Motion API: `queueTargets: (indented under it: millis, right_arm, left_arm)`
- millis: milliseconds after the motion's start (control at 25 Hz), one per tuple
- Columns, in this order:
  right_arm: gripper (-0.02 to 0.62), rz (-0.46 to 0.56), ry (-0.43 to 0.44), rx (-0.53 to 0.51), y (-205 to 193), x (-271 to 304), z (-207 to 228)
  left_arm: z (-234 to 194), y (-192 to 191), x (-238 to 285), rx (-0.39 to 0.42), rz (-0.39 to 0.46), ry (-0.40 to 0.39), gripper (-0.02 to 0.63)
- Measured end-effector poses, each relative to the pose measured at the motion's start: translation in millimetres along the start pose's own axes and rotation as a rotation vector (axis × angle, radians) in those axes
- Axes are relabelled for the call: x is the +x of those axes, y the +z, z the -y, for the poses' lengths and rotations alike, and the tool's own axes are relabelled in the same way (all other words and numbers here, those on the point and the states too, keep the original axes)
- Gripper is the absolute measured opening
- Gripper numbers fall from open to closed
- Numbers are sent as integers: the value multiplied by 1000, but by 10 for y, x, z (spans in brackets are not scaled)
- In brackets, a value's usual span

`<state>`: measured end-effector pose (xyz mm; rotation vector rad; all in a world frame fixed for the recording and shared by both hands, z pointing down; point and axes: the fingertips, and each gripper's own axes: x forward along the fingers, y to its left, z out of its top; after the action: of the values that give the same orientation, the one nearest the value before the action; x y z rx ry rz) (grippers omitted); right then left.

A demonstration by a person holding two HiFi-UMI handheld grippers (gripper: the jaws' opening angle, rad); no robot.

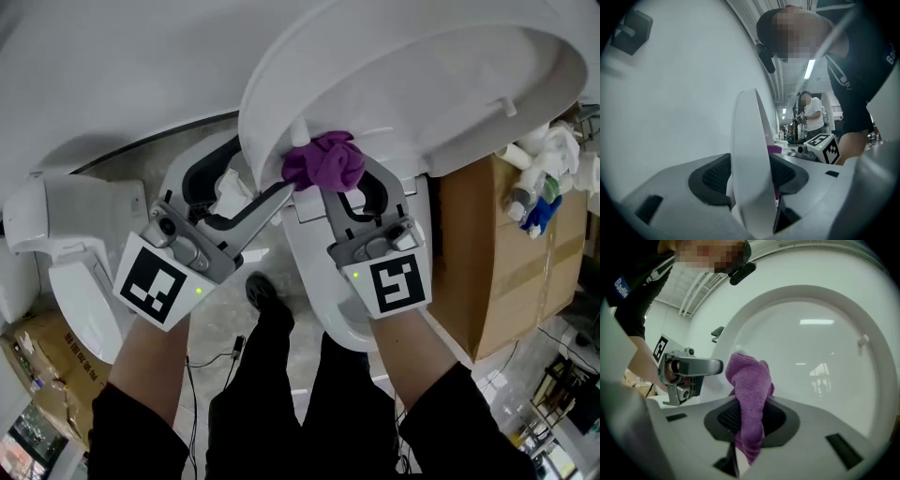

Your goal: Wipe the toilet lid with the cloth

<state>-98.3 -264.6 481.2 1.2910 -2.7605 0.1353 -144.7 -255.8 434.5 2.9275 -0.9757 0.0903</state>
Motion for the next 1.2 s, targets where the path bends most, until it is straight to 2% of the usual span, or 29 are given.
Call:
queueTargets:
  millis: [360, 680, 1000, 1200]
  right_arm:
    - [75, -5, -93, -40, -105, -393, 1000]
    - [75, -34, -168, -52, -314, -724, 1783]
    - [75, -31, -207, -52, -467, -822, 2002]
    - [75, -24, -203, -12, -553, -702, 1680]
  left_arm:
    - [-54, -226, -11, 3, -63, 93, 235]
    - [-101, -412, 23, -31, -107, 204, 235]
    - [-78, -587, 119, -23, -148, 196, 235]
    - [-62, -661, 110, -26, -134, 166, 235]
